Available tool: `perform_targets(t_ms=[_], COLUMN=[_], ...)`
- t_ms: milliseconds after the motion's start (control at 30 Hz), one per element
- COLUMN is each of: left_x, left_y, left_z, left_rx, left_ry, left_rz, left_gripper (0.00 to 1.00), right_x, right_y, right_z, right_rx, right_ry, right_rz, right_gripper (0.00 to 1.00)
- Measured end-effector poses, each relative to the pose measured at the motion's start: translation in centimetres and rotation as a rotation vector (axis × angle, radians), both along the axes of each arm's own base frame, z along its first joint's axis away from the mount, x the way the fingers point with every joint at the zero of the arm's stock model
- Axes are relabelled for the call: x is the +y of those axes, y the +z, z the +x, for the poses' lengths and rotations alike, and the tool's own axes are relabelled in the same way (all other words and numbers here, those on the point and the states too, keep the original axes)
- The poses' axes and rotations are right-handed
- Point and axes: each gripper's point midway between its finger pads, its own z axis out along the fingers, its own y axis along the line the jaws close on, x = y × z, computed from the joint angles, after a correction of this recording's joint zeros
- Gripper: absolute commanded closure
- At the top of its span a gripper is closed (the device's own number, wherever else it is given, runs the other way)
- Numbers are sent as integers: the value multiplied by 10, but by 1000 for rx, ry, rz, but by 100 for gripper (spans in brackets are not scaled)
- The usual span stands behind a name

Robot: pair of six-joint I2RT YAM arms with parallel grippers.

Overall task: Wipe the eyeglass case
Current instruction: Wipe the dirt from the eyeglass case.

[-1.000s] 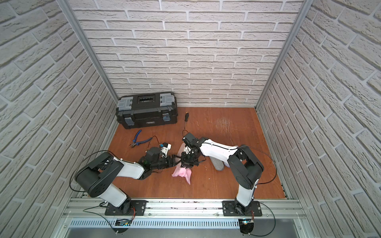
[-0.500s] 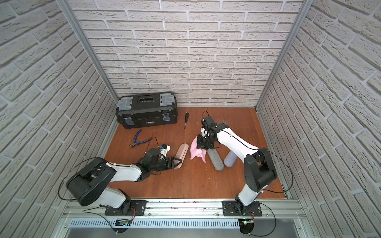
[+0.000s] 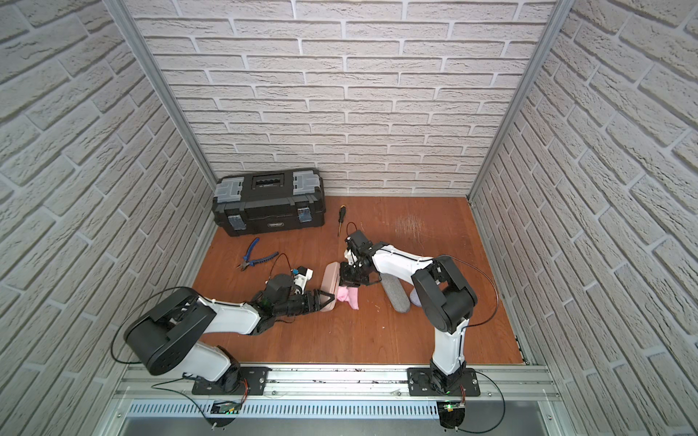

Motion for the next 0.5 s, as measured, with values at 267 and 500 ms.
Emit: perform_targets(t_ms=[267, 500], left_x=[-5, -4], left_y=[0, 1], left_z=[14, 11], left_rx=[-16, -24], left_ry=[24, 31], left_rz=[-21, 4], left_gripper=[83, 83], right_x=[12, -35], right_y=[47, 143], right_z=[-70, 19], right_rx=[151, -157], right_ry=[98, -53], right_rz=[168, 254], right_gripper=[98, 98])
